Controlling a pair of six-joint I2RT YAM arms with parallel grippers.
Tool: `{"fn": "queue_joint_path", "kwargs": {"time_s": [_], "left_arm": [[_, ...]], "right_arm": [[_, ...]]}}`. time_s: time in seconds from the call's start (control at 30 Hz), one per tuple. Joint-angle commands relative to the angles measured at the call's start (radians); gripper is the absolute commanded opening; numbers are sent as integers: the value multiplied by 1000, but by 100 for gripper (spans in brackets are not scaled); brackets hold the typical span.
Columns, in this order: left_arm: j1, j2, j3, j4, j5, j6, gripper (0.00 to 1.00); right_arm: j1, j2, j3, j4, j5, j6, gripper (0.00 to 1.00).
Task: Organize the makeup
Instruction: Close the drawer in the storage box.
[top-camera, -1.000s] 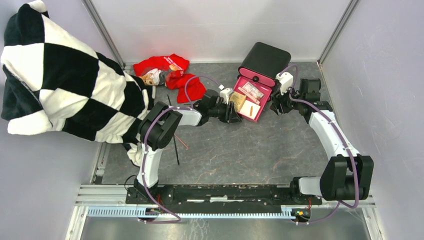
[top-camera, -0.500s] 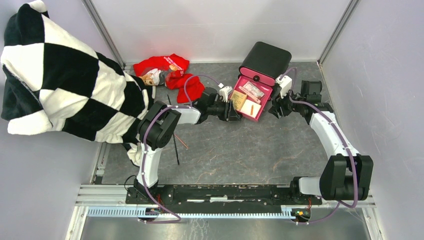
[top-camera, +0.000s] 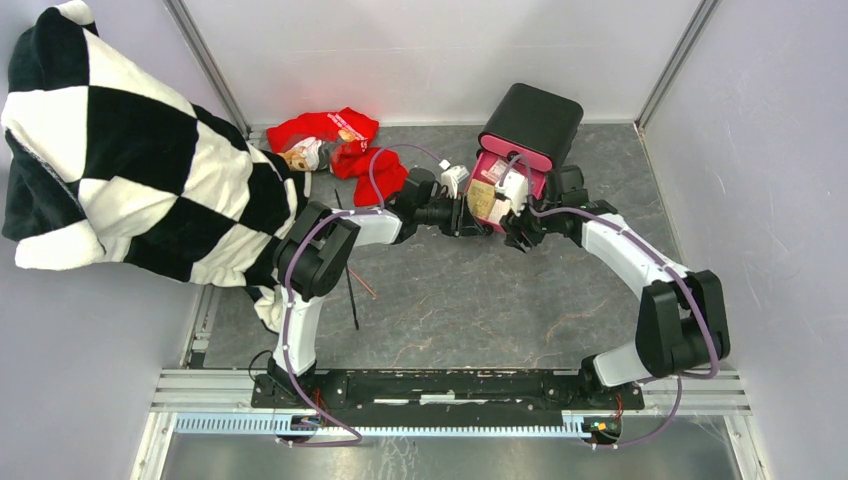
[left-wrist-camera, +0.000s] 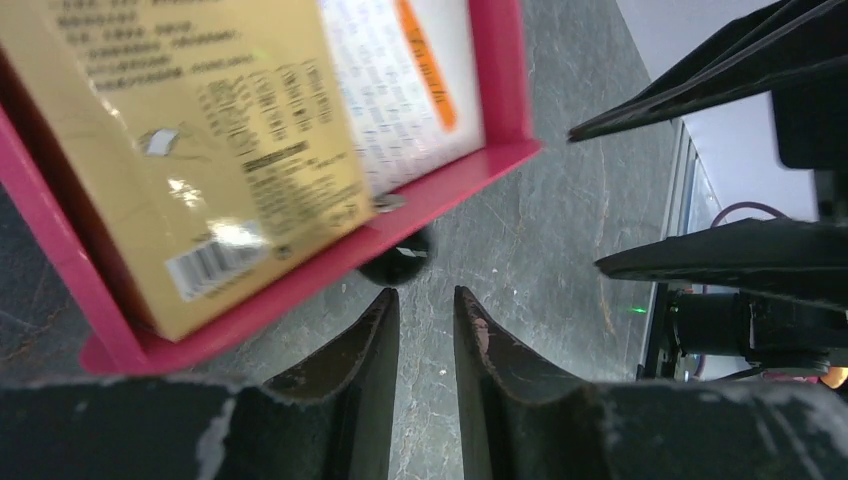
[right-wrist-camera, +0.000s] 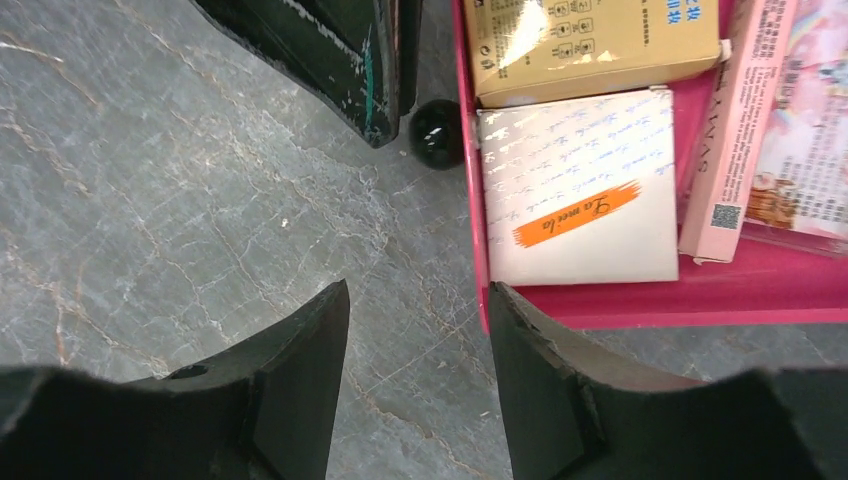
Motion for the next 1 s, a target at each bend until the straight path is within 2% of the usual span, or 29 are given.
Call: {"fn": "queue_joint_path", "kwargs": {"time_s": [0.0,0.27,0.47,0.73,0.9,0.97], "left_arm": [[6,-70,54,31,38,-41,33],[13,-62,70,5,46,-32,33],[31,-109,21,1,57,-8,38],[48,-225,-91,-53,68,116,39],[59,-297,-150,-105,67,211,40],[60,-321,-165,-135,60,257,40]], "right_arm": [[32,44,64,-2,101,-33,58],[72,86,85,8,188,-60,50],[101,104,60,31,244,-85,43],[134,122,33,69,288,-91,31],[145,132,39,75,305,-88,20],[149,134,42,80,313,-81,11]]}}
